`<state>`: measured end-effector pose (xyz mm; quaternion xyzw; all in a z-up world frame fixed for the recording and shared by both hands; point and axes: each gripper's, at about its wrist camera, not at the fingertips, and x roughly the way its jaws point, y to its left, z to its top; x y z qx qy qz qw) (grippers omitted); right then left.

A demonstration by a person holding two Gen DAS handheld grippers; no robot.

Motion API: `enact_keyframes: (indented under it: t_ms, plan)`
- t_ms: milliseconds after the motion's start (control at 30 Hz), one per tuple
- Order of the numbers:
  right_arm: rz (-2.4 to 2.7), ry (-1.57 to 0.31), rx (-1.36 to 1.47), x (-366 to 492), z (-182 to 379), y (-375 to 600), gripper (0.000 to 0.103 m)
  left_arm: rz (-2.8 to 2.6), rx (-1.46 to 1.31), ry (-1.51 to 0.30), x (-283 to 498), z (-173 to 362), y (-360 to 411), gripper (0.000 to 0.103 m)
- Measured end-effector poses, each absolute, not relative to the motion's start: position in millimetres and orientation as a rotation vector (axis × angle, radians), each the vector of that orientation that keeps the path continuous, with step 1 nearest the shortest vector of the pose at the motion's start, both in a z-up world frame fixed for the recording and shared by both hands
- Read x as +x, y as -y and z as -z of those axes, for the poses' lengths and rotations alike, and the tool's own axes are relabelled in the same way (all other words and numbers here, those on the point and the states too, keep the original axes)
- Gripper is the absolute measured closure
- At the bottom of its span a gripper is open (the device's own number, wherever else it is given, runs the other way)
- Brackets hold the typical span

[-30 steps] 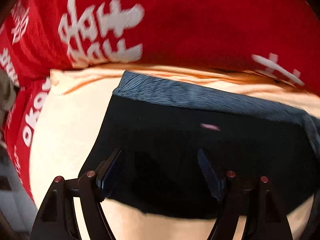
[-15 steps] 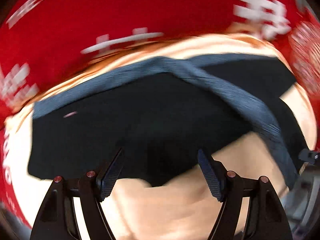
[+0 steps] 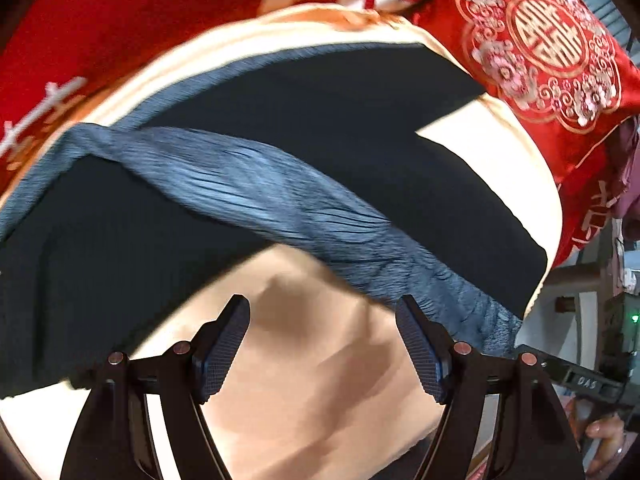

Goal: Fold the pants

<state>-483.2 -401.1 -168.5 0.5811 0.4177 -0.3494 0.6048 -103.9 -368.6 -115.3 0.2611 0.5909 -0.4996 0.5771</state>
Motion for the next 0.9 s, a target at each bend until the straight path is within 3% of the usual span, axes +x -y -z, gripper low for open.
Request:
enact_keyframes:
  t_ms: [267,333,367,400,467,500,700,900]
  plan:
    - [0.620,-0.910,1.416,-474,196,413,0.052,1.138,0.540,-1.477,-124,139,384,0.027]
    - [0.588,-0.924,1.436,-471,197,415,0.060,1.145,0.529,-1.479,-127,138,390,0.027]
    - [0.575,-0.925,1.454,-471,196,418,0.082,1.149,0.521,-1.489,-128,138,394,0.033]
    - [0.556,-0.917,1.468,-471,193,420,0.086,1.159,0.502,-1.502,-128,136,398,0.053]
    - [0.526,-0.921,1.448,-468,177,426,0.089,1.150,0.482,-1.522,-126,132,402,0.060]
    - [0.507,-0.912,1.435,-466,167,430,0.090,1.145,0.462,-1.520,-124,128,404,0.070]
    - [0.396,-0.810,1.306,-439,93,484,0.090,1.109,0.365,-1.494,-106,93,431,0.071]
    - [0.370,-0.738,1.216,-393,56,571,0.090,1.088,0.301,-1.360,-66,58,485,0.071]
